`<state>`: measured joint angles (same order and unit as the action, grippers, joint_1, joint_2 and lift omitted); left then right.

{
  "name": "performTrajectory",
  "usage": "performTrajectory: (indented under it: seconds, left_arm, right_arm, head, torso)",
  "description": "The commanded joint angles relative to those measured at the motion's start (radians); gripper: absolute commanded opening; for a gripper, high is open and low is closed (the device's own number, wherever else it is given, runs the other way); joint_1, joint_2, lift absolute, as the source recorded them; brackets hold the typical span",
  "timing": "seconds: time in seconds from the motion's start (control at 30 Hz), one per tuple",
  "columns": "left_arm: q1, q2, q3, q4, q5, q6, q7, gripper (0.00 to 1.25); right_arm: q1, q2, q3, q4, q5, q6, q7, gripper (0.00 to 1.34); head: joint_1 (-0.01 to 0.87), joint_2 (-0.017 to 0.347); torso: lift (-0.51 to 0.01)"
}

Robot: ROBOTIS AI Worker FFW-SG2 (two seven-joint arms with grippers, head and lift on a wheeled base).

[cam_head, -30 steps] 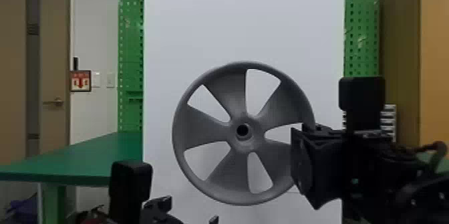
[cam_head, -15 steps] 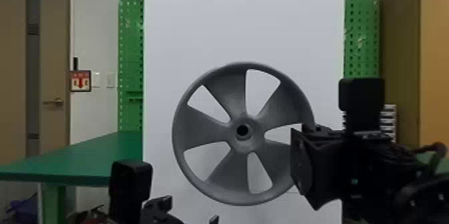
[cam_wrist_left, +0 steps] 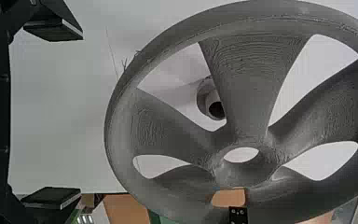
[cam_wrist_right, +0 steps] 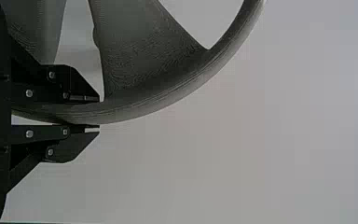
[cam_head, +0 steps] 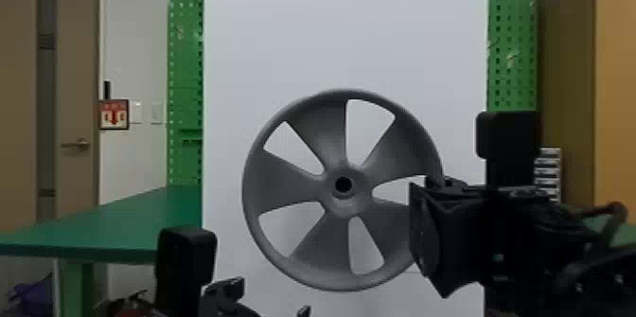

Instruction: Hold the wheel and insert it

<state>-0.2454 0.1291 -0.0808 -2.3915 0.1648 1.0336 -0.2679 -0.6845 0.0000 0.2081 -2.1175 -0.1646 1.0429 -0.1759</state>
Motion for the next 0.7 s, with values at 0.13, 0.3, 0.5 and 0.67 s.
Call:
performTrajectory:
  seconds: [0.13,0.3,0.5,0.67]
  left_arm:
    - [-0.002,0.001,-0.004,0.0,-0.002,0.0,-0.001,1.14]
    - [-0.003,0.001,-0.005,0.0,-0.005,0.0,0.001,1.14]
    - [-0.003,0.001,-0.007,0.0,-0.005,0.0,0.001,1.14]
    - [-0.003,0.001,-0.007,0.0,-0.007,0.0,0.001,1.14]
  right_arm:
    - [-0.007,0.001,-0.001,0.024,-0.001,-0.011,0.0,0.15]
    - [-0.013,0.001,-0.007,0.056,-0.001,-0.029,0.0,0.15]
    - [-0.024,0.0,-0.006,0.105,-0.001,-0.072,0.0,0.15]
    - [-0.044,-0.002,0.004,0.151,0.0,-0.1,0.001,0.15]
  head:
    - [0.006,0.14]
    - [0.006,0.14]
    - [0.006,0.14]
    - [0.006,0.14]
  torso:
    - [-0.475]
    - [-0.475]
    - [-0.475]
    - [-0.475]
